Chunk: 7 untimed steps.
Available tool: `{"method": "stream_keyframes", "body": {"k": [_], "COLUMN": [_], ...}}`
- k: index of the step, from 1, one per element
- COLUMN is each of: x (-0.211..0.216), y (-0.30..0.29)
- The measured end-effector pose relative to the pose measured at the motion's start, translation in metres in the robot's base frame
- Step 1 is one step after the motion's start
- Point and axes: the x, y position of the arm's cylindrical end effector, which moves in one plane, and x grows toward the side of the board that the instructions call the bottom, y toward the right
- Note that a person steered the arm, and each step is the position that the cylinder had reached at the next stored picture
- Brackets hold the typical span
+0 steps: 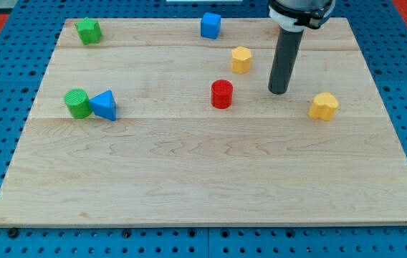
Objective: Slide the red circle slightly down
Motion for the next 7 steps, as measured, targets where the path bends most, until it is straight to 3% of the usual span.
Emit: {"method": "stream_keyframes", "body": {"k": [2,3,5,6,7], "x": [0.0,0.0,0.09,0.095,0.083], "y": [0.031,0.083,0.099,0.061,0.099]}}
